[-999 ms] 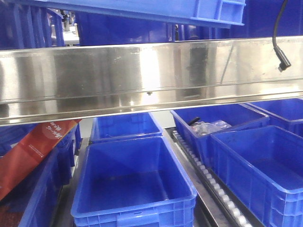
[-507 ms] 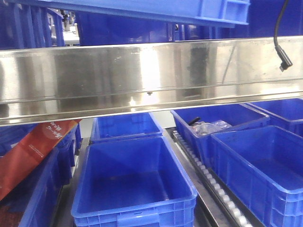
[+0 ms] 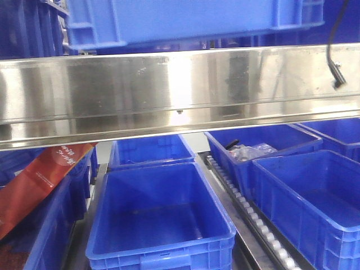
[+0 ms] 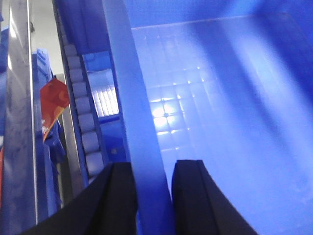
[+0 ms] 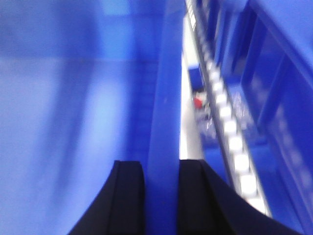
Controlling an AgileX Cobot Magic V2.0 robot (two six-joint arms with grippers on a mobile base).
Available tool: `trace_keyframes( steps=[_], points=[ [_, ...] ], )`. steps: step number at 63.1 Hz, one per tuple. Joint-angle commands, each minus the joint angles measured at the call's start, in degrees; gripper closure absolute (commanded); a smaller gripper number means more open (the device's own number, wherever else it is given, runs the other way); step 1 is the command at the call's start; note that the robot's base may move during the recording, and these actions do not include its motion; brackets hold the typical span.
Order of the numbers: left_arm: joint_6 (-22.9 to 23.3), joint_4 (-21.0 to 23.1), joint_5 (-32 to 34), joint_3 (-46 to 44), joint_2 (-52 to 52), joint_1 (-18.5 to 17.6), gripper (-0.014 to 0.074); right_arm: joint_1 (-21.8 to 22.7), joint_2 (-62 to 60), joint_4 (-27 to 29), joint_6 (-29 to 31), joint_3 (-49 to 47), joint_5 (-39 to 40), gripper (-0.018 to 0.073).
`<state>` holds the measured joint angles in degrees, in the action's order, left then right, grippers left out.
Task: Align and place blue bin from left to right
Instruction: 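Move up to the rack and hold the bin above the roller shelf, then lower the bin onto the roller shelf and open both grippers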
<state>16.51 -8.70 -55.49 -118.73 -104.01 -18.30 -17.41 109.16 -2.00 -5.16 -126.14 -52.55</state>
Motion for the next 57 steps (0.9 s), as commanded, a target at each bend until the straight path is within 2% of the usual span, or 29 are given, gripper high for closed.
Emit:
trace_keyframes(
  steps=[1, 17, 24, 30, 38, 43, 47, 57],
  points=[
    [-1.07, -0.46, 5.18, -0.84, 0.77, -0.74, 0.0615, -0.28, -0.09, 1.64, 1.34, -1.32, 8.53, 0.0636],
    [-0.98, -2.65, 3.72, -0.84, 0.78, -0.74, 0.0615, -0.28, 1.65, 3.01, 1.34, -1.32, 9.78, 0.0636],
    [-0.98, -3.04, 3.33, -0.84, 0.78, -0.74, 0.0565, -0.28, 1.66, 3.01, 1.34, -1.32, 9.68, 0.0615],
    [-0.98, -3.04, 3.09, -0.84, 0.78, -0.74, 0.0423, -0.28, 1.66, 3.01, 1.34, -1.32, 8.62, 0.0489],
    [-0.98, -3.04, 2.23, -0.84, 0.78, -0.74, 0.0172, -0.28, 1.66, 3.01, 1.39, -1.32, 7.78, 0.0167],
    [-0.98, -3.04, 2.25, -0.84, 0.78, -0.74, 0.0056, -0.28, 1.53, 3.01, 1.39, -1.32, 7.50, -0.0003],
    [-0.98, -3.04, 2.20, -0.84, 0.93, -0.74, -0.0008, -0.28, 1.12, 3.01, 1.48, -1.32, 7.25, -0.0010],
    [-0.98, -3.04, 0.78, -0.84, 3.97, -0.74, 0.0005, -0.28, -1.92, 3.01, 1.48, -1.32, 5.77, -0.0008]
  ],
)
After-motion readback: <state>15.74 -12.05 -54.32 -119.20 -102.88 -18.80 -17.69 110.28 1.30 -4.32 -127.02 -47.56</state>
